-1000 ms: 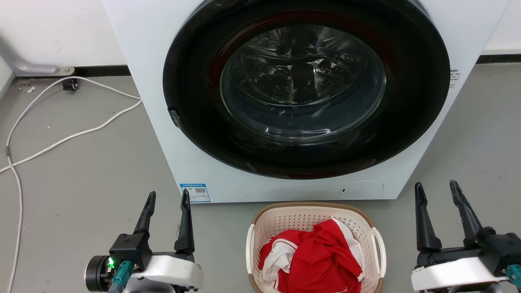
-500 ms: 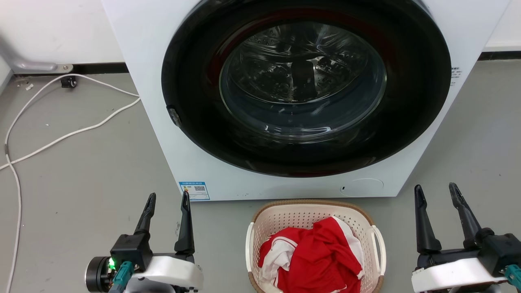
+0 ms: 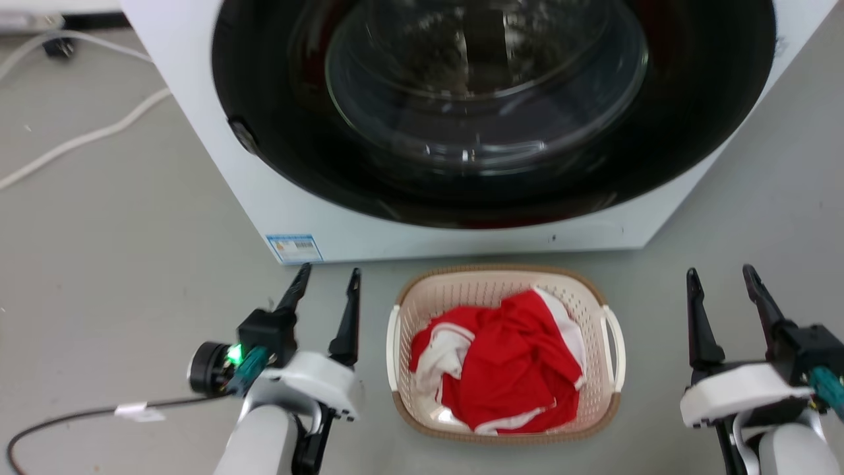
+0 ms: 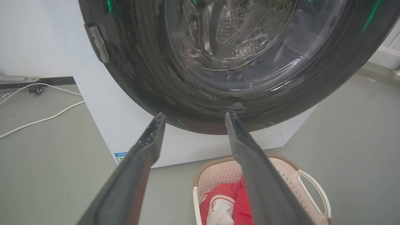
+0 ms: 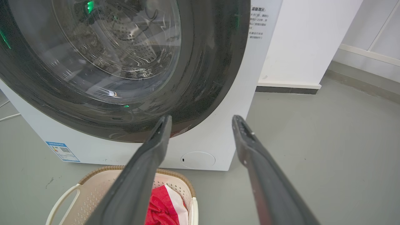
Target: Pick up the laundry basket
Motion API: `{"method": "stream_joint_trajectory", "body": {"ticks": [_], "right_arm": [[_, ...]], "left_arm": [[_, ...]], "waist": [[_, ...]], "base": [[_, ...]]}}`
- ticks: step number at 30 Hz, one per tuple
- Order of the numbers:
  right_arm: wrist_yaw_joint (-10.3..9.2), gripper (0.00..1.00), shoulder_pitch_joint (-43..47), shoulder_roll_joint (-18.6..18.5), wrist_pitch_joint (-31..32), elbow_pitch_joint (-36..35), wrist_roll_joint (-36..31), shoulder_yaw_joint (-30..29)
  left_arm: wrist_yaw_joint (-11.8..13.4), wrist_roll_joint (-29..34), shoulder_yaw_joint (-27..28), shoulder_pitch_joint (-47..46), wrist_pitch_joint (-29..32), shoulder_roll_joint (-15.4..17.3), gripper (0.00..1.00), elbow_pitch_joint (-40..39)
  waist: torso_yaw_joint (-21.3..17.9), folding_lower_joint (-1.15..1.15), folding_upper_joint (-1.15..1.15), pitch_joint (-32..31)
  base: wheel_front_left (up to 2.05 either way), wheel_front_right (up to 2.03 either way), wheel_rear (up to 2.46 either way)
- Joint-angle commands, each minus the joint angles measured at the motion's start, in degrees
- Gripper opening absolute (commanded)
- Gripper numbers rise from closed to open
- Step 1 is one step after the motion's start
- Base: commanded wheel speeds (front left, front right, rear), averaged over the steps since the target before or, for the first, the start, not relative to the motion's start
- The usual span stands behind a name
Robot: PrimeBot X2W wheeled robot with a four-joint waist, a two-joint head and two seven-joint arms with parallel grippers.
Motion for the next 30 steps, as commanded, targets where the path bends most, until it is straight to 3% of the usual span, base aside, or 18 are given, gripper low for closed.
{"method": "stream_joint_trajectory", "body": {"ticks": [1,21,30], "right_arm": [[-0.02,1.0,-1.3,-0.09,-0.11,0.27,-0.08,-0.17],[-0.03,1.0,-20.99,-0.07,-0.11,23.92,-9.72,-2.61],[-0.03,1.0,-28.03,-0.07,-0.1,31.76,-12.47,-2.38]], "left_arm": [[-0.13,-0.02,-0.2,-0.98,-0.16,0.07,1.0,0.44],[-3.58,-2.43,-9.03,-26.72,0.01,0.08,1.0,36.12],[-3.93,-4.0,-11.06,-35.33,0.77,0.09,1.0,46.09]], "waist": [[-0.63,0.0,0.0,2.98],[-2.62,0.0,0.0,24.52],[-2.62,0.0,0.0,32.19]], "base": [[0.0,0.0,0.0],[0.0,0.0,0.0],[0.0,0.0,0.0]]}}
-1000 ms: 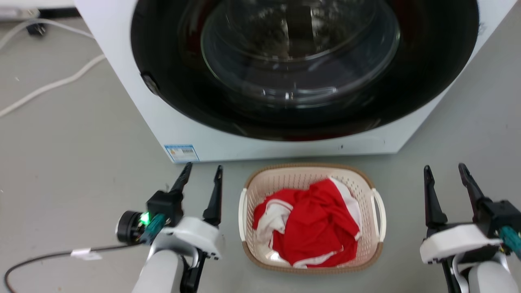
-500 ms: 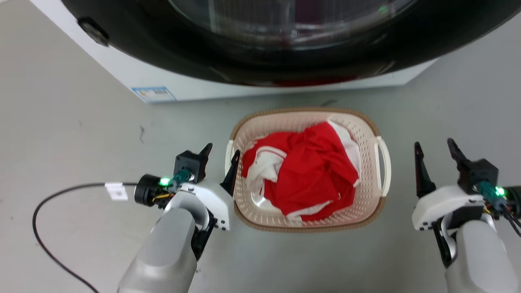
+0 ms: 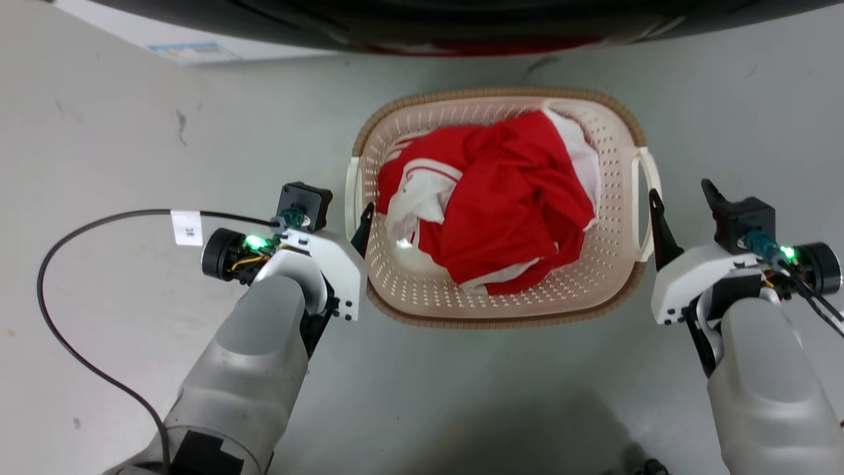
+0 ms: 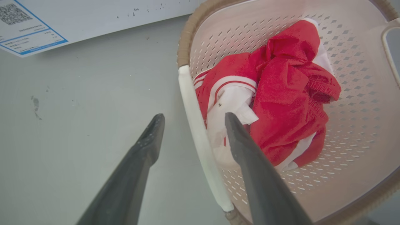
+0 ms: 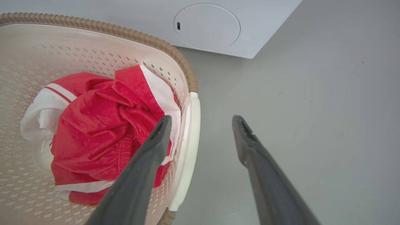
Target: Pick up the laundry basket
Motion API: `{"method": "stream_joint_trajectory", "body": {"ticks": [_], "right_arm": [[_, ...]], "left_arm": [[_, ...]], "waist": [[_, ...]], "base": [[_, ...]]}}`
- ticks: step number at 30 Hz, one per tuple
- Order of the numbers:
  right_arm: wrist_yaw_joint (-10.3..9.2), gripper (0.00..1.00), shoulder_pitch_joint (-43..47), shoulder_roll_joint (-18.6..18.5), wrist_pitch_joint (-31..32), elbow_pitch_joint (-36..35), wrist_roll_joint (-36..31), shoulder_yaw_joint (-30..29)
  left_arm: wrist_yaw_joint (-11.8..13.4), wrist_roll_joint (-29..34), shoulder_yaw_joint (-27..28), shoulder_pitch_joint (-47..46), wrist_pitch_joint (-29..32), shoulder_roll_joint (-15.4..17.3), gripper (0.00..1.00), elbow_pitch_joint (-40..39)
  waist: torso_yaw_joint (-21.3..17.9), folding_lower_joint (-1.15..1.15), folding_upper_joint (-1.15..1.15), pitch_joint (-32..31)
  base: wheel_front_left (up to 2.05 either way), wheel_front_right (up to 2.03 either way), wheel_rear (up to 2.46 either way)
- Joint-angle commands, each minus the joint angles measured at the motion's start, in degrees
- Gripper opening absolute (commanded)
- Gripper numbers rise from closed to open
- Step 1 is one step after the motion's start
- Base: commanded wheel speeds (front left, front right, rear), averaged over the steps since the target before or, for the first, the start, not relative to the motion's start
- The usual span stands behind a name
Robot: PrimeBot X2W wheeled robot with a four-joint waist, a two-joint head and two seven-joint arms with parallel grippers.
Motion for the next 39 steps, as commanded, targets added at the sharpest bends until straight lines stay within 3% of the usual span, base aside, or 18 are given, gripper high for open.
{"method": "stream_joint_trajectory", "body": {"ticks": [1,12,23,24,25,26,39], "right_arm": [[-0.04,1.0,-1.48,-0.05,-0.11,0.36,-0.42,0.18],[-0.04,1.0,-6.83,-0.08,-0.1,8.25,-2.82,-1.01],[-0.04,1.0,-9.41,-0.07,-0.1,10.21,-4.58,-2.66],[-0.04,0.72,-9.52,-0.07,-0.1,10.08,-4.76,-2.77],[-0.04,0.29,-9.56,-0.06,-0.1,9.75,-4.9,-2.87],[-0.04,0.0,-9.52,-0.06,-0.1,9.94,-4.8,-2.83],[-0.05,0.0,-9.15,-0.53,-0.06,13.67,-4.61,-0.72]], "left_arm": [[-0.02,-0.32,-0.1,-0.93,0.03,0.11,1.0,0.45],[-0.09,-3.26,-3.85,-4.51,-0.32,0.11,1.0,2.78],[-0.03,-6.42,-7.46,-5.67,0.45,0.19,1.0,3.94],[-0.03,-6.67,-7.84,-5.85,0.6,0.21,1.0,4.05],[-0.03,-6.61,-8.09,-6.23,0.48,0.23,0.25,4.12],[-0.02,-6.98,-8.33,-6.3,0.51,0.26,0.0,4.18],[-0.17,-10.55,-12.4,-5.29,1.62,0.19,0.0,4.33]], "waist": [[0.13,-0.01,0.0,2.09],[0.82,-0.01,0.0,6.81],[1.23,-0.01,0.0,9.37],[1.27,-0.01,0.0,9.58],[1.34,-0.01,0.0,9.77],[1.38,-0.01,0.0,9.91],[1.47,-0.01,0.0,7.19]], "base": [[0.0,0.0,0.0],[0.0,0.0,0.0],[0.0,0.0,0.0],[0.0,0.0,0.0],[0.0,0.0,0.0],[0.0,0.0,0.0],[0.0,0.0,0.0]]}}
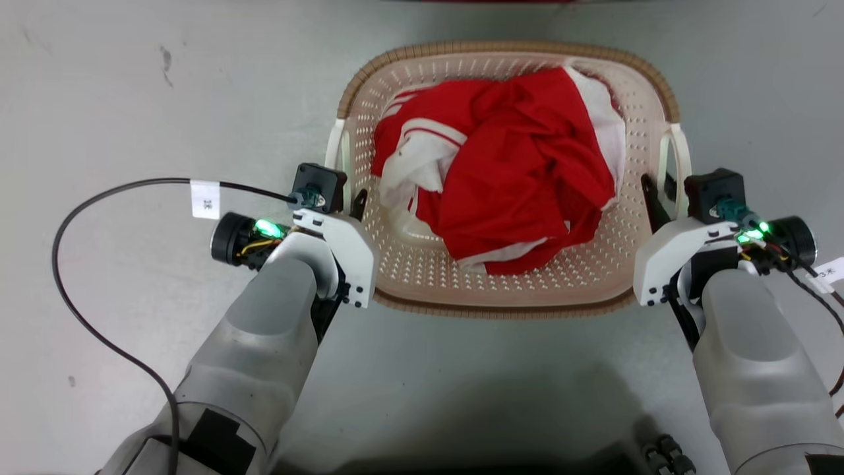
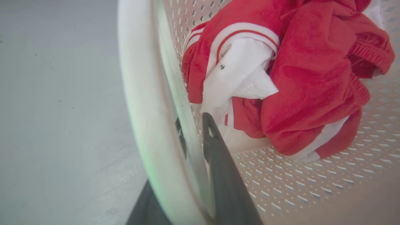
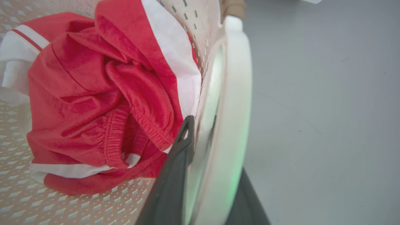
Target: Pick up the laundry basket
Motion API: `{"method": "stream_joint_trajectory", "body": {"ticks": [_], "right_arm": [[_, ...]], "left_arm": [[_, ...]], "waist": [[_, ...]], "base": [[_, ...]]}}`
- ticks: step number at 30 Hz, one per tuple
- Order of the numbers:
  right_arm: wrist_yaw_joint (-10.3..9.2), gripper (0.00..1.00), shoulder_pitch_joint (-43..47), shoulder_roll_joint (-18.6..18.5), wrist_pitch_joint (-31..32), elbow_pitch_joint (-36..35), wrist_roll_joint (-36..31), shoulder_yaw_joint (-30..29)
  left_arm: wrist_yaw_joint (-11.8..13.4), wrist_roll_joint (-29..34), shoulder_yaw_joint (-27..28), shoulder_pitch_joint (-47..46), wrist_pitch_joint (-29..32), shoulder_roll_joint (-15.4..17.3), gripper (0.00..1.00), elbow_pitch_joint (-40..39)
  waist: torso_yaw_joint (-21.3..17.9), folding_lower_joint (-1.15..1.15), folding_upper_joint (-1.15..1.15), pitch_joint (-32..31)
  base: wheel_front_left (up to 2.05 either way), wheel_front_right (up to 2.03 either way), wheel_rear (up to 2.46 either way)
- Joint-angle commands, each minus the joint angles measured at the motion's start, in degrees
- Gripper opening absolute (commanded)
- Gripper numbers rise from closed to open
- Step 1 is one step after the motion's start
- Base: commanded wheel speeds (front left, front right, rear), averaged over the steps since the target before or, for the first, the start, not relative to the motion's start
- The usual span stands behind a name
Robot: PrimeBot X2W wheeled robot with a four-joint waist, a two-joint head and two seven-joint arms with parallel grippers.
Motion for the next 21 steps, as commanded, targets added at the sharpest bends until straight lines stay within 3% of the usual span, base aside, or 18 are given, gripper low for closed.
{"method": "stream_joint_trajectory", "body": {"ticks": [1,21], "right_arm": [[-0.06,0.0,0.37,-1.1,0.0,0.72,-0.28,0.11],[-0.04,0.0,3.98,-0.88,0.07,14.16,2.75,7.0]], "left_arm": [[-0.19,-0.18,-0.67,0.28,-0.18,0.32,0.0,-0.31],[-0.2,-9.81,-6.0,9.25,6.54,0.21,0.0,-0.86]], "waist": [[0.02,0.0,0.0,-1.6],[1.79,0.0,0.0,-20.63]], "base": [[0.0,0.0,0.0],[0.0,0.0,0.0]]}}
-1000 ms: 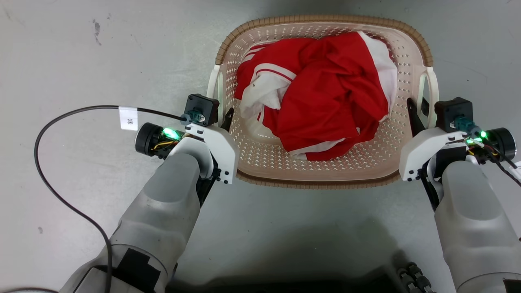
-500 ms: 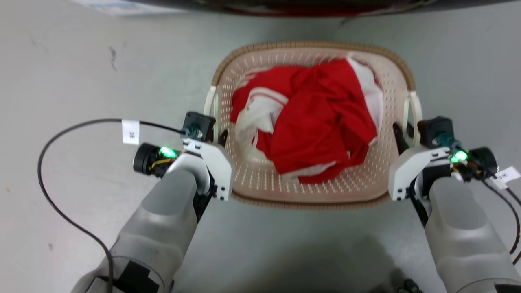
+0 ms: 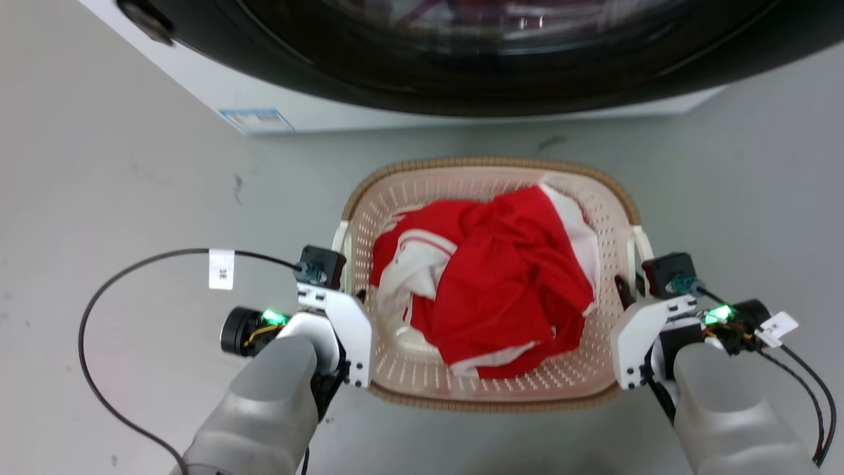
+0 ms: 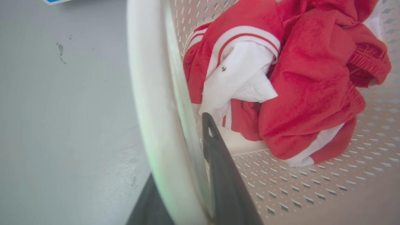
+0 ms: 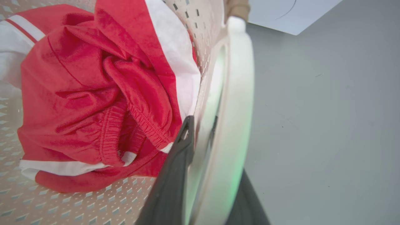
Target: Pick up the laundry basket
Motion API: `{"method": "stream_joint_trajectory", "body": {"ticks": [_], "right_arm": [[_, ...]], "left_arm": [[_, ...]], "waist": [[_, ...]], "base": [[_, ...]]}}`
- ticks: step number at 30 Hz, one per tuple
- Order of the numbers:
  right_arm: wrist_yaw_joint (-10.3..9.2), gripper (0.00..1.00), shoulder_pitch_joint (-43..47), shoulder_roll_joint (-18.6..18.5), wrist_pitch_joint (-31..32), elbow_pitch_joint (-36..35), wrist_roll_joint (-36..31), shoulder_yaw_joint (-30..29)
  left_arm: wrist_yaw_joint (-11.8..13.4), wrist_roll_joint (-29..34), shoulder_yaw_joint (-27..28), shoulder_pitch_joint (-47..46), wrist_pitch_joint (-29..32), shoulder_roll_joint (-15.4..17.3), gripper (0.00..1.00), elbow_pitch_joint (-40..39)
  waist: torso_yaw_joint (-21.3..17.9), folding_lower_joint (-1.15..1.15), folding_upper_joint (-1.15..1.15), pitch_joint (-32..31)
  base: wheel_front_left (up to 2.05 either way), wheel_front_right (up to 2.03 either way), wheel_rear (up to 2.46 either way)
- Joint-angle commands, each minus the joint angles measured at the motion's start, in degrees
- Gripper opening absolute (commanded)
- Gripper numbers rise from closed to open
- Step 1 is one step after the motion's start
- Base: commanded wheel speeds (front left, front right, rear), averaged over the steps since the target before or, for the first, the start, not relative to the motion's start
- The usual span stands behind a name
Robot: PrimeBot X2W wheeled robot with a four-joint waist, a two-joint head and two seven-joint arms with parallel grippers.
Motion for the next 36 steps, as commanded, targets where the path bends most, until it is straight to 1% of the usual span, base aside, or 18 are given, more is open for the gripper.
{"method": "stream_joint_trajectory", "body": {"ticks": [1,8,19,27,36], "right_arm": [[-0.02,0.0,1.21,-0.49,0.18,0.39,0.16,0.76],[-0.01,0.0,3.16,-0.35,3.0,1.46,5.55,8.58],[0.08,0.0,5.82,-0.26,10.54,1.59,17.71,22.04],[0.12,0.0,6.48,-0.19,15.87,0.76,24.9,29.44],[0.29,0.0,7.35,-0.18,19.87,0.22,30.92,35.42]], "left_arm": [[-0.21,-0.02,-0.33,0.3,-0.13,0.08,0.0,-0.51],[-0.27,-3.43,-2.1,3.46,3.38,0.29,0.0,-0.55],[-0.29,-8.72,-4.82,6.58,8.88,2.07,0.0,-2.11],[-0.29,-12.11,-6.91,7.97,12.95,3.17,0.0,-3.02],[-0.29,-14.87,-9.15,8.52,15.76,4.43,0.0,-3.06]], "waist": [[0.83,0.0,0.0,-3.01],[1.49,0.0,0.0,-9.51],[2.34,0.0,0.0,-17.89],[2.87,0.0,0.0,-22.83],[3.06,0.0,0.0,-27.48]], "base": [[0.0,0.0,0.0],[0.0,0.0,0.0],[0.0,0.0,0.0],[0.0,0.0,0.0],[0.0,0.0,0.0]]}}
